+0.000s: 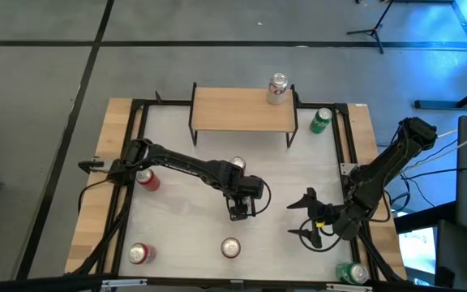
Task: Place canned beverage on shelf
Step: Put the white soda can on the shelf aligned with the other white soda can
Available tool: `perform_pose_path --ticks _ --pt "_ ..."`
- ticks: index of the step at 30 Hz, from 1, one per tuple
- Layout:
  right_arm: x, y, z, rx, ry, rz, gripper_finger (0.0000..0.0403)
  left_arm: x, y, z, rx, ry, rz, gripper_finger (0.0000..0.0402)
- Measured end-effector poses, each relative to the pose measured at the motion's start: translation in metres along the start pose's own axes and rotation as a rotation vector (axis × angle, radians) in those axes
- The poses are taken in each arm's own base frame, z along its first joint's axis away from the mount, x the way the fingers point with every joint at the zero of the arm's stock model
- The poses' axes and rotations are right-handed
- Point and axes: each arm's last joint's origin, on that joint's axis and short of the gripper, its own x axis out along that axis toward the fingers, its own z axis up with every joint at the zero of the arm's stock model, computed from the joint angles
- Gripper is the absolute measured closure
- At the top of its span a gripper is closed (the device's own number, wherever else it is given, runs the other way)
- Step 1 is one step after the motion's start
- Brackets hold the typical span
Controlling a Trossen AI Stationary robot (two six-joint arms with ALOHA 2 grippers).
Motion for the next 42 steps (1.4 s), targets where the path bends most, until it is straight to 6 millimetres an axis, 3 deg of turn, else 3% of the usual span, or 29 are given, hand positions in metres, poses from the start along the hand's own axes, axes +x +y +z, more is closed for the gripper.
perform_pose_path --ticks 6,23,29,36,42 --pt "0.0 0.0 0.0 0.0 0.0 0.0 0.0031 -0.004 -0.001 0.001 0.0 -0.007 -0.009 0.0062" --pt "0.002 0.002 0.0 0.006 -0.009 0.0 0.0031 -0.045 -0.01 0.01 0.039 -0.033 0.034 0.006" --pt "0.017 0.008 -0.009 -0.011 -0.044 -0.05 0.0031 -0.066 -0.027 -0.014 0.121 0.013 0.164 0.006" --pt "0.041 0.016 -0.021 -0.008 -0.118 -0.135 0.0031 -0.083 -0.042 -0.049 0.157 -0.062 0.261 0.006" --pt "0.071 0.018 -0.025 -0.023 -0.112 -0.222 0.0031 -0.063 -0.04 -0.082 0.145 -0.204 0.212 0.006"
